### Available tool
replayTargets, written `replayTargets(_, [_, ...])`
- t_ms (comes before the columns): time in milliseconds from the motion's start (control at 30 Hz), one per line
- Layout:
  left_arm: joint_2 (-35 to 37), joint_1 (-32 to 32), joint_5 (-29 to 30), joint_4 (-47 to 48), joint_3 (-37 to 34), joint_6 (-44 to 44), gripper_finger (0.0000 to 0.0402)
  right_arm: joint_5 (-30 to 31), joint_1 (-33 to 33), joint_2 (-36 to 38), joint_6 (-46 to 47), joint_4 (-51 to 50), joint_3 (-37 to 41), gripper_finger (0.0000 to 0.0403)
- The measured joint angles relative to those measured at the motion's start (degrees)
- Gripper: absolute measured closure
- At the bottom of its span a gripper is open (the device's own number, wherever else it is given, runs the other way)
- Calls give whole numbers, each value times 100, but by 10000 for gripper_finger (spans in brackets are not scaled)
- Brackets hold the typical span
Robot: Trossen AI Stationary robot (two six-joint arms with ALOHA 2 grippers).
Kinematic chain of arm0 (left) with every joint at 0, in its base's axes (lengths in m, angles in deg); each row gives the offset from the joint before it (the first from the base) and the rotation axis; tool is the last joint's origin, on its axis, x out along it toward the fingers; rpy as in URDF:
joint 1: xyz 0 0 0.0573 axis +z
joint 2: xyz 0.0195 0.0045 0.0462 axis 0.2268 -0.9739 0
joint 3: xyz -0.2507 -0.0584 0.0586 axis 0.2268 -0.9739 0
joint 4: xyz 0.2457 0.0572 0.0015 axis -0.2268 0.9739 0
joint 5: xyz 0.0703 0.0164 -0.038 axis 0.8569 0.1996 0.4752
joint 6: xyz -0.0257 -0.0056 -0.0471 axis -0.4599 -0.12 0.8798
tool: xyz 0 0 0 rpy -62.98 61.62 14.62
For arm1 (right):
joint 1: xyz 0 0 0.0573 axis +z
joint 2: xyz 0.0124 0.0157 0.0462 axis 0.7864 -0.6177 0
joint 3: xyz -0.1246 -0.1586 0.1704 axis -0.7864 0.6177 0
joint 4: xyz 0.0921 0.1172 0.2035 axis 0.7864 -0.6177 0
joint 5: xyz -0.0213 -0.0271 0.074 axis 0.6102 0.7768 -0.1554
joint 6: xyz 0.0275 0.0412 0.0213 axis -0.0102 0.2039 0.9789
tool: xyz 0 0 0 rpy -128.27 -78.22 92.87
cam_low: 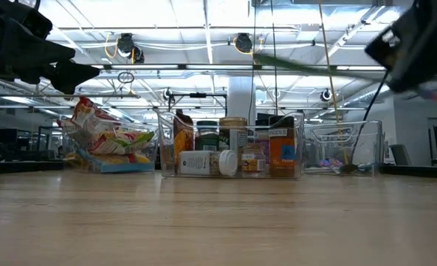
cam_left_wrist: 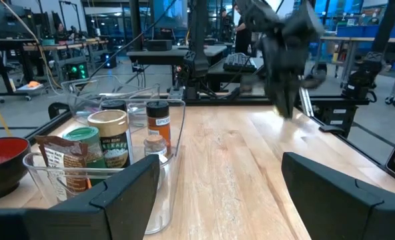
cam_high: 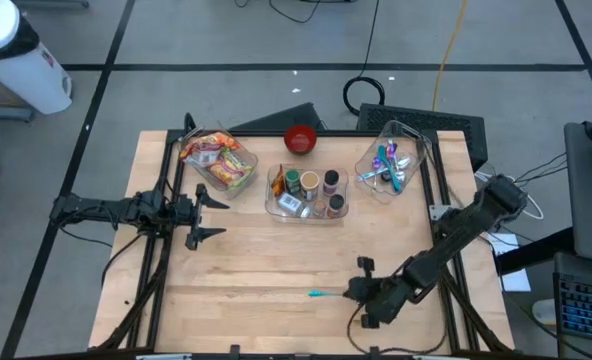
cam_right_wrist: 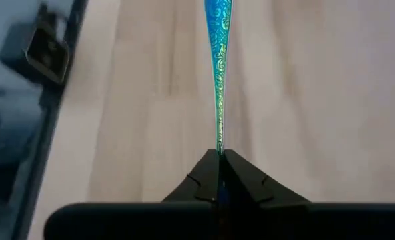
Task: Pick & Place Food Item
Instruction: Put the violet spoon into the right transparent bin
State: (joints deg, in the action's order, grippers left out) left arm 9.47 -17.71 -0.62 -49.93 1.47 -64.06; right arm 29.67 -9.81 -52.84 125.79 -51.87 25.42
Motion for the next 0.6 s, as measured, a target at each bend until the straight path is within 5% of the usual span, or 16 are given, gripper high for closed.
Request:
replayTargets(333, [0,1,0,4,0,0,78,1877,-297,1687,-224,-578,2,402])
replayTargets(600, [0,2,0,7,0,0,78,2747,-1386,2887,52,-1492,277,402])
